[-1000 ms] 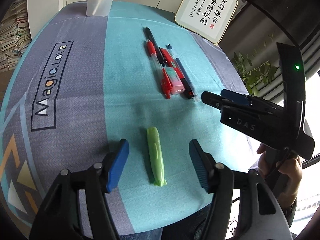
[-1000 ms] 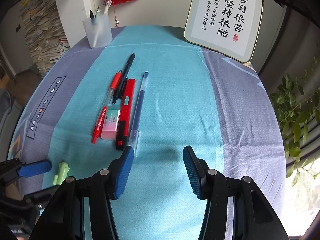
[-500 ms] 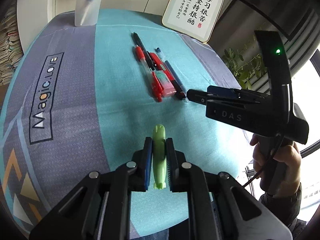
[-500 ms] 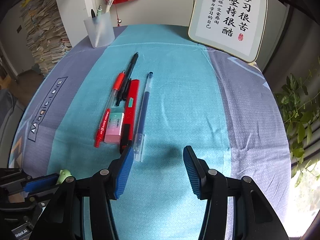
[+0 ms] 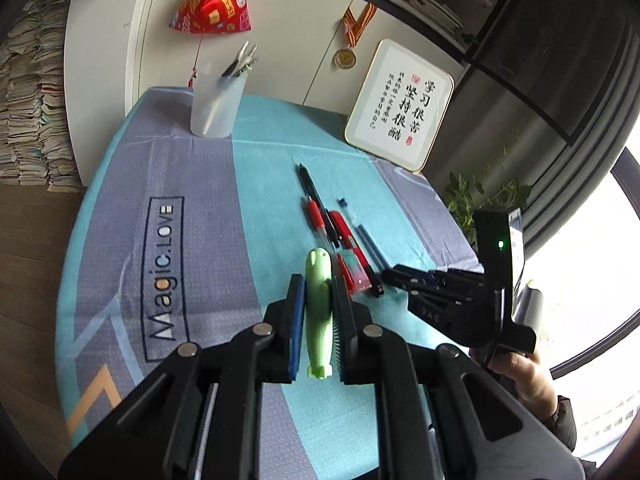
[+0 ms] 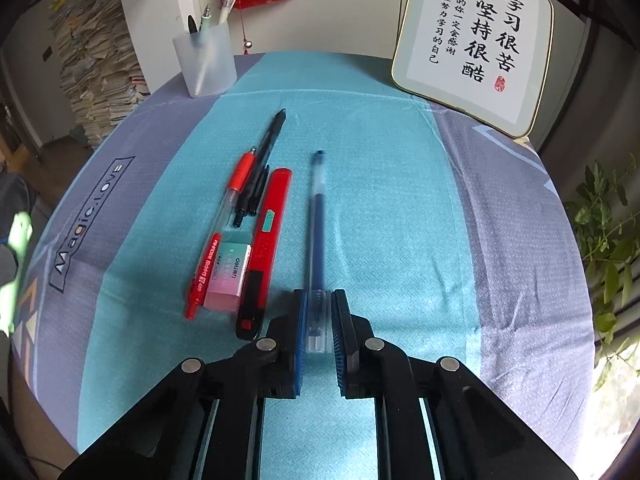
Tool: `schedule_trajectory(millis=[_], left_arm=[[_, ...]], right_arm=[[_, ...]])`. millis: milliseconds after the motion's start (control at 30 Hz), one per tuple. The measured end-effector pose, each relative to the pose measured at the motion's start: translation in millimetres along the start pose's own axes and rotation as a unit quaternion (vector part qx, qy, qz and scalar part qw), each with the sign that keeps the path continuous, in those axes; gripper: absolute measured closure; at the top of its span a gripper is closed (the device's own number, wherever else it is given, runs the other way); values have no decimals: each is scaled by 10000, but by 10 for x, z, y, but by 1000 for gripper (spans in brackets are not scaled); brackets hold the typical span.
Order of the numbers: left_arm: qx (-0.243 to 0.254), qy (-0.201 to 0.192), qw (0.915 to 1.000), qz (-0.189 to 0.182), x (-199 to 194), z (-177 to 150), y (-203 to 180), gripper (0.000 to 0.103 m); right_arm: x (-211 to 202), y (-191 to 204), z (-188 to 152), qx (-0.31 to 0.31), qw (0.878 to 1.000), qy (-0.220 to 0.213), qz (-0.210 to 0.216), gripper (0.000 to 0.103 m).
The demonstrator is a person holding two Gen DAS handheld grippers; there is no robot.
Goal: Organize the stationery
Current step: 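Lift the green highlighter with the left tool while the right tool grasps the blue gel pen, then lower the highlighter into the cup and open the left tool while the right tool carries the blue pen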
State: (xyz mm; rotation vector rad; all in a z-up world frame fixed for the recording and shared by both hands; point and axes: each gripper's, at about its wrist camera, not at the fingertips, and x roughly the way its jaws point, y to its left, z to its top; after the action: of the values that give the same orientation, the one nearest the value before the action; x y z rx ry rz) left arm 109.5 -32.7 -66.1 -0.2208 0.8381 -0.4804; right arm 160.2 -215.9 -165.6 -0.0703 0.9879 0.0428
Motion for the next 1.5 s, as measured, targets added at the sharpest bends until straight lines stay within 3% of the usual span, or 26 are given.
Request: schedule_trajectory(millis=[133,233,433,767,900,1033,1267,1500], left_arm=[[66,-502,9985,188,-189,214,121,92],[-66,-745,9972,84,-267,388,272,92],[-324,-902,9954,90,-333,539,490,92],[-250,-1097,9936,112,-399,728,633,92],[-147,-1100,9936,-216,-352,946,687,92],[48,-1313,9912,-129,-362,1108,662,92],[378,-1565,9867,-202,-316,1318,582,92],[440,-1627,9855,-200,-147,1526,606,92]], right_arm=[[-159,-59,3,241,9992,-179,265,90],[-363,-65,74,281,9981,-433,322,90],[-699,2,330,172,9959,-782,421,90],[-974,227,850,-154,9921,-1014,725,90],[-954,359,1195,-329,9901,-830,1079,90],[-841,461,1604,-443,9895,-416,1311,90],[-666,666,2246,-639,9888,93,1349,90],[-428,789,2588,-644,9899,355,1211,90]])
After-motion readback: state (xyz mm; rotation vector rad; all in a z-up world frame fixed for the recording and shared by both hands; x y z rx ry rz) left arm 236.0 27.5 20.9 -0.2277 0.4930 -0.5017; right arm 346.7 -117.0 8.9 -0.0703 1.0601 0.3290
